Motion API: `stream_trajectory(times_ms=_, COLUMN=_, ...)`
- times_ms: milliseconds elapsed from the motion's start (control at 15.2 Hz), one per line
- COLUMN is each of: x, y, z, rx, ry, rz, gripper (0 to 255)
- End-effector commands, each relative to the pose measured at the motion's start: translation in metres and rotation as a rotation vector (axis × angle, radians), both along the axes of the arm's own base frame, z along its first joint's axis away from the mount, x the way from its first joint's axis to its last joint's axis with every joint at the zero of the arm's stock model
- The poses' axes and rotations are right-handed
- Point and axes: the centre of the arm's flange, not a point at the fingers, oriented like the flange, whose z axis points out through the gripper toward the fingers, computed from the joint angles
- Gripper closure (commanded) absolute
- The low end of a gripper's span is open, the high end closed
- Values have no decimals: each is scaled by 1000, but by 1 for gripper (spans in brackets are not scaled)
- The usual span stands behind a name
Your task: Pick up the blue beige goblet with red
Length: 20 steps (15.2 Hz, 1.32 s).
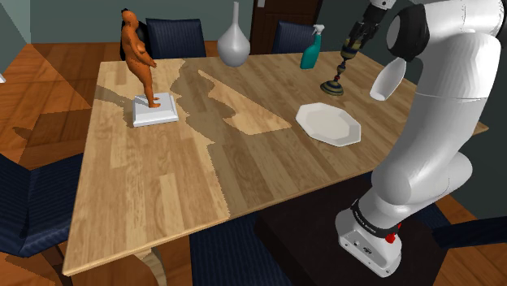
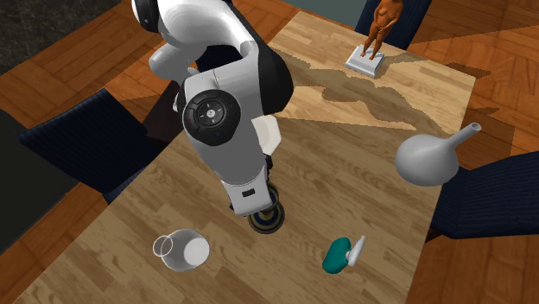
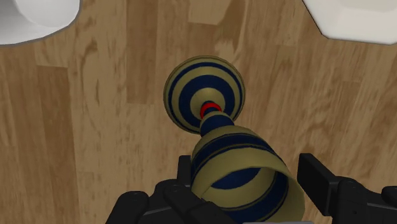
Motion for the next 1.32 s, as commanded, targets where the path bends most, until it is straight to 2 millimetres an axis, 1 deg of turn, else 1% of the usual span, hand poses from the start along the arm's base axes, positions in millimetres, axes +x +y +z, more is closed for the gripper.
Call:
stream_trajectory(times_ms=0, x=0, y=0, z=-2, rx=3, ry=3, rz=0, gripper=255)
stream_trajectory(times_ms=132, x=1, y=0, z=-1, rx=3, ry=3, rz=0, gripper=255)
stream_trajectory(times_ms=1122, x=1, y=0, z=78, rx=3, ry=3, rz=0, gripper=255)
stream_trajectory(times_ms=1254, x=1, y=0, z=79, rx=3, ry=3, rz=0, gripper=255)
